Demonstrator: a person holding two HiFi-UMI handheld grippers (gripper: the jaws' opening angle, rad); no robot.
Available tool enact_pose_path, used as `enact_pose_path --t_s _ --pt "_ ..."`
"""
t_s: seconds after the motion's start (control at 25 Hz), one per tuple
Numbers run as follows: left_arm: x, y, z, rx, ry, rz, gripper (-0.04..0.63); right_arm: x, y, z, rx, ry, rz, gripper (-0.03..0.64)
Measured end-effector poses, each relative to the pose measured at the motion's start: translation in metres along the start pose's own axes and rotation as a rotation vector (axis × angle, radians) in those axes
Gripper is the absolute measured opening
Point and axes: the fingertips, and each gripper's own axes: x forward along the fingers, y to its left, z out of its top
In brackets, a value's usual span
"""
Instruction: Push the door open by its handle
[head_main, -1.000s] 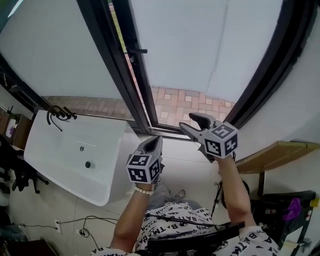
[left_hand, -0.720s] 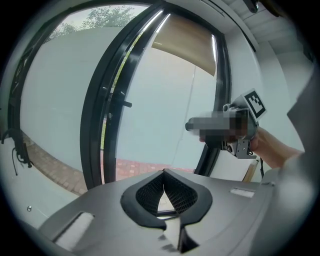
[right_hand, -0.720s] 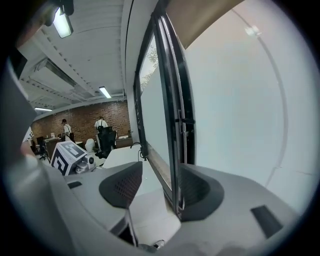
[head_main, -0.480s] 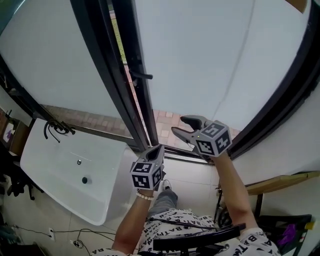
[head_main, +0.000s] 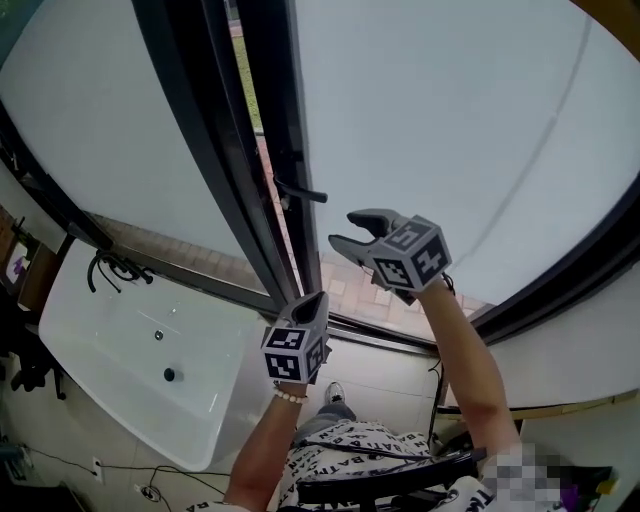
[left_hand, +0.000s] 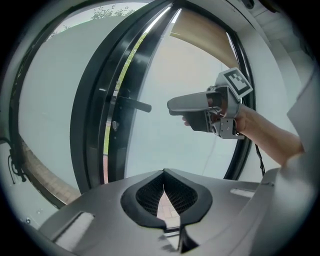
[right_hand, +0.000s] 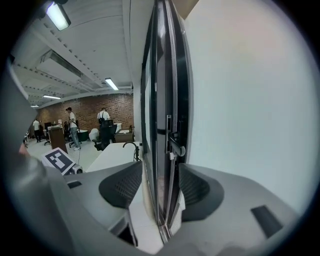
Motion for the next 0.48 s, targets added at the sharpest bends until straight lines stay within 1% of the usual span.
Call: enact_pose_path --t_s 0.16,0.28,0.48 --pt "-0.002 -0.002 0.013 -0.003 -0.003 0.003 -0.012 0.01 -0.01 0.018 -0.055 0.068 -0.003 0.245" --pt "-0.002 -0.002 0.015 0.013 -0.001 0.005 -0.012 0.021 -0.012 0.024 -0.075 0.086 -0.002 0.245" --pt "0.008 0.005 0.016 -0.004 -0.004 0.011 -0.012 0.05 -0.02 0.033 -0.115 0.124 0.014 0.245"
